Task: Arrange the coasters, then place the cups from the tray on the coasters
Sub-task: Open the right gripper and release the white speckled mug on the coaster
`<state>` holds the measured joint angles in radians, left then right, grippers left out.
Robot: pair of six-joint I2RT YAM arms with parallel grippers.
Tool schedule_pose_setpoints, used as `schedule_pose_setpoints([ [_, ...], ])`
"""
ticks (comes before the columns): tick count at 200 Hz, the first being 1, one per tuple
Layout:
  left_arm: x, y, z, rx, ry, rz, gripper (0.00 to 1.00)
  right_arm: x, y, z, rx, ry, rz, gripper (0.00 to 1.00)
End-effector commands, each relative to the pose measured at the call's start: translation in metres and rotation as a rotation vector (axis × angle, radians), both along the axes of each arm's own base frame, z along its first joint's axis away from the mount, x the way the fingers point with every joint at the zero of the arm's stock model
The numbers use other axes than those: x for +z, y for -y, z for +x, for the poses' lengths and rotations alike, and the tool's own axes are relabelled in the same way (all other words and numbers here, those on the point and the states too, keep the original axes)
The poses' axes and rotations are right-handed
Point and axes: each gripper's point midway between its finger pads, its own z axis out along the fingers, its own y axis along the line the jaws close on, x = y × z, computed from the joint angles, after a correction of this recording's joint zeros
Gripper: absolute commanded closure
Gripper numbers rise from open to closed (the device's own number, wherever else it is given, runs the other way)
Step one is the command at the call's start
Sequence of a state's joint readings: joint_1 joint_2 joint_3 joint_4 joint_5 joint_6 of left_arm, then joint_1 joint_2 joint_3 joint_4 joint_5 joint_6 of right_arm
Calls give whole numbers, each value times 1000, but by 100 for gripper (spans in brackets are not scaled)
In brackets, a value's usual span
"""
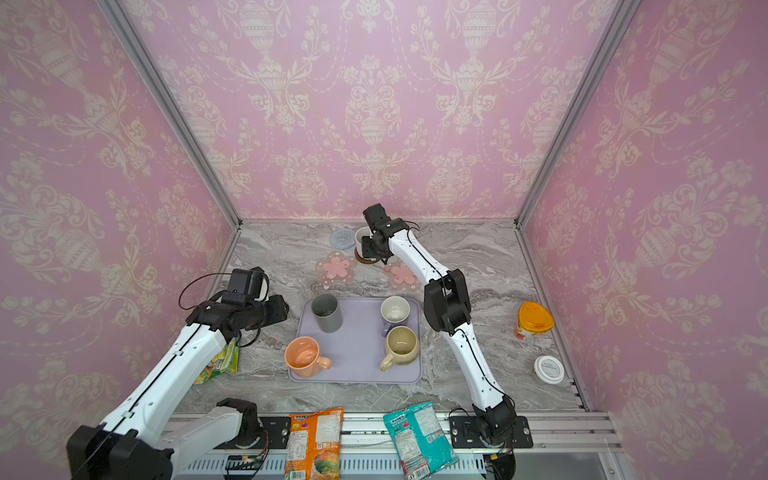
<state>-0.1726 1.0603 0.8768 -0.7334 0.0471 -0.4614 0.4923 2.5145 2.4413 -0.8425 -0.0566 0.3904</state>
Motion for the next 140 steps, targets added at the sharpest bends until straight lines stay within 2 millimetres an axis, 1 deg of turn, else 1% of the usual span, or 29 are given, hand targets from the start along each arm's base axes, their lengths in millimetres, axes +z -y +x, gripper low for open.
schedule_pose_setpoints([
  [1, 0, 0, -6, 6, -9, -21, 51, 31, -4, -2, 13, 37, 45, 54],
  [32, 0, 0, -7, 6, -8, -17, 51, 29, -4, -2, 13, 35, 43, 61],
  [49, 1, 0, -7, 7, -7, -17, 51, 26, 0, -3, 3, 29, 19, 70],
  [79, 2, 0, -7, 6, -3, -18, 51, 25, 8, -6, 0, 23, -21, 81],
  [140, 3, 1, -5, 4, -1, -21, 51, 27, 20, -7, -13, 36, -97, 87],
])
